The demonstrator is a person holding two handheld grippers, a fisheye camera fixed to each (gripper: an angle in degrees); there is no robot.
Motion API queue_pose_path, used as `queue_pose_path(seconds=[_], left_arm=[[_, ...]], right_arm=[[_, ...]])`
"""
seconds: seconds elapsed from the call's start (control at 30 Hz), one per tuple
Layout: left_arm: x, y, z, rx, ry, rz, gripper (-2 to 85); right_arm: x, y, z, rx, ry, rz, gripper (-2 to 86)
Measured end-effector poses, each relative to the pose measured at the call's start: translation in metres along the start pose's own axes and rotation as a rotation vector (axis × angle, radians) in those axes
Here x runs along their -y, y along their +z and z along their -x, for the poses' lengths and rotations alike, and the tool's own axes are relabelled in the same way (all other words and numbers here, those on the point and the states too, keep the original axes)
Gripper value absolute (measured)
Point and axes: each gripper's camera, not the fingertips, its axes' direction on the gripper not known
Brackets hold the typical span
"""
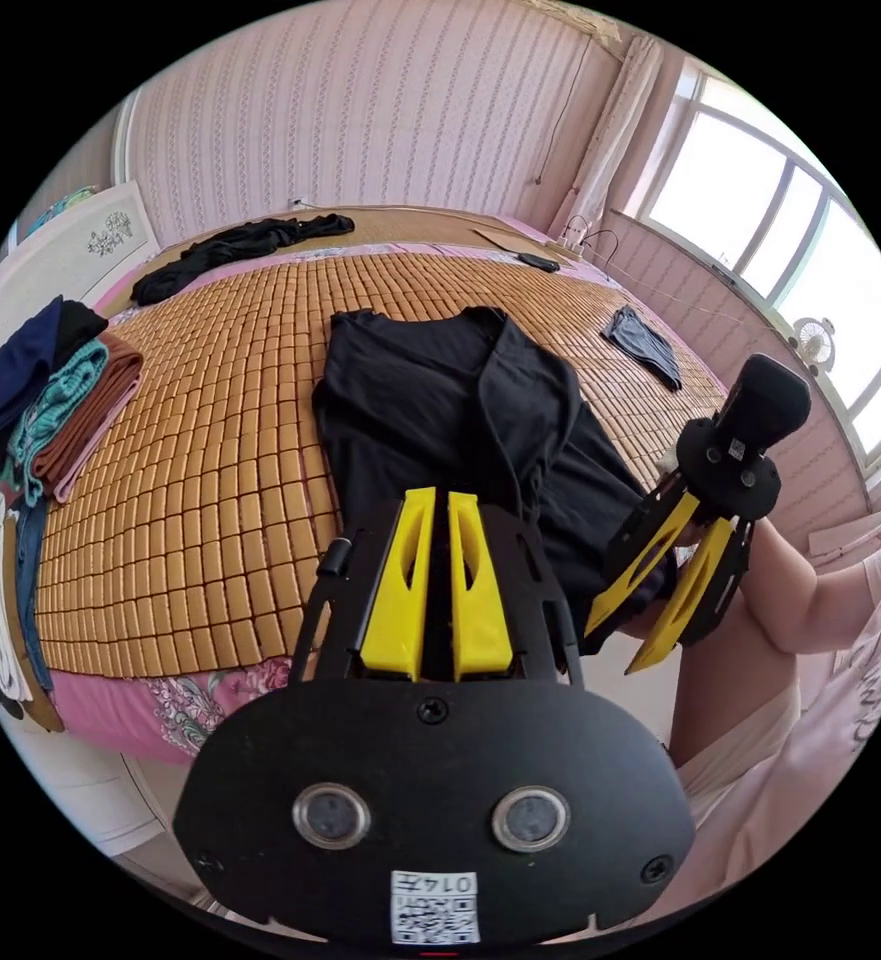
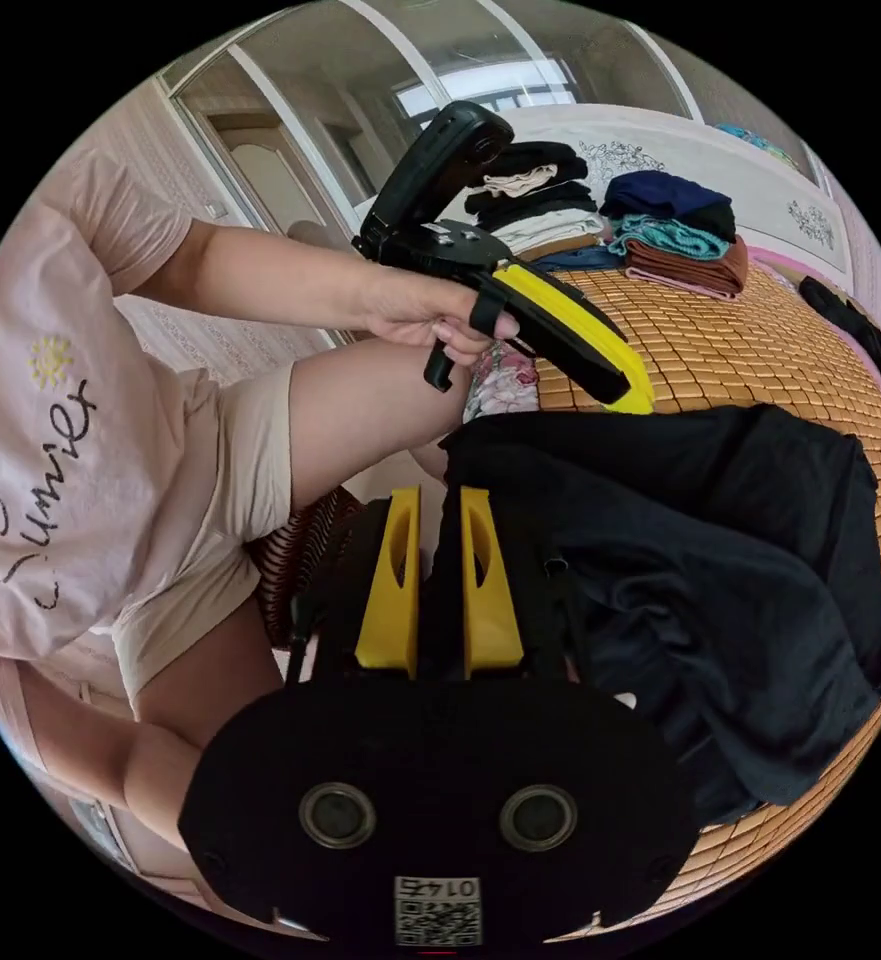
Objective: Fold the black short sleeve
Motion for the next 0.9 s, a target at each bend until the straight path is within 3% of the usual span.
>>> queue_pose_path(seconds=[0.13,0.23,0.4,0.53,0.6,0.9], left_arm=[[-0.015,-0.017,0.01,0.007,-0.006,0.037,4.4],[-0.024,-0.026,0.008,-0.052,-0.059,0.044,5.7],[-0.033,-0.006,-0.032,-0.062,0.023,0.071,8.0],[-0.041,0.036,-0.041,0.036,0.107,0.24,7.1],[-0.042,0.041,-0.033,0.129,0.082,0.276,3.5],[-0.038,-0.017,0.045,0.03,-0.055,0.182,0.4]], right_arm=[[-0.009,-0.019,-0.011,0.034,-0.014,-0.047,10.7],[-0.038,-0.054,-0.041,-0.023,0.128,-0.186,9.6],[-0.091,-0.097,-0.075,-0.109,0.312,-0.412,4.1],[-0.096,-0.096,-0.096,-0.405,0.534,-0.373,6.1],[-0.1,-0.095,-0.112,-0.669,0.801,-0.343,9.4],[-0.1,-0.092,-0.143,-0.674,0.855,-0.224,9.6]])
